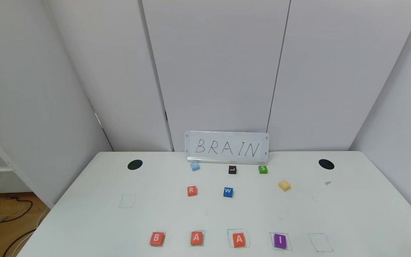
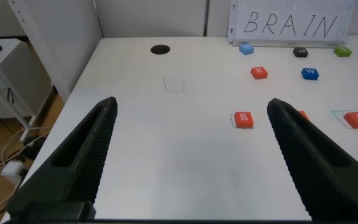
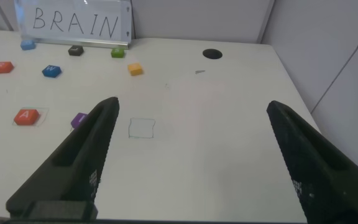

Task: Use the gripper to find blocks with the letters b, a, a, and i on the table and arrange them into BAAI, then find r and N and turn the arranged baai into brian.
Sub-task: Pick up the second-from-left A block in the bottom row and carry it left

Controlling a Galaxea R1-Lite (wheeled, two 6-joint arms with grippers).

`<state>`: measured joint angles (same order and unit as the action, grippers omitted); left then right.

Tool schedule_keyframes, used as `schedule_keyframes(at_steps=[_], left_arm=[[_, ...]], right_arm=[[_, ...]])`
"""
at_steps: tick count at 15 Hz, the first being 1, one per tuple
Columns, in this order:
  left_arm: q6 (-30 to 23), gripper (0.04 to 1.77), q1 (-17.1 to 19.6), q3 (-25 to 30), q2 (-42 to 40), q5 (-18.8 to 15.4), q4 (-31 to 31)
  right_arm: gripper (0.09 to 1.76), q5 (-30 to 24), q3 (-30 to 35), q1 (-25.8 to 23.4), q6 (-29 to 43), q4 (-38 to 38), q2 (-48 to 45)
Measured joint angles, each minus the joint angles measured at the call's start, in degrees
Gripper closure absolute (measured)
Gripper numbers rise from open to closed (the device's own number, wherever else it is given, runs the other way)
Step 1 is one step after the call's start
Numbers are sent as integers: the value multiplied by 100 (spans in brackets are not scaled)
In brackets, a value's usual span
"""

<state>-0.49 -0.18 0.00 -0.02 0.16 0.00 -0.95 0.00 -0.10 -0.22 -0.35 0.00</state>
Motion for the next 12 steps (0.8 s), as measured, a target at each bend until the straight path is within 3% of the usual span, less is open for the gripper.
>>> schedule_keyframes(at_steps=[8, 12], left_arm=[[-2, 9, 0, -7, 0, 5, 29], [16, 9, 0, -507, 79, -38, 235]], right_arm=[[14, -2, -71, 23, -29, 68, 13], [14, -13, -829, 21, -27, 547, 346]])
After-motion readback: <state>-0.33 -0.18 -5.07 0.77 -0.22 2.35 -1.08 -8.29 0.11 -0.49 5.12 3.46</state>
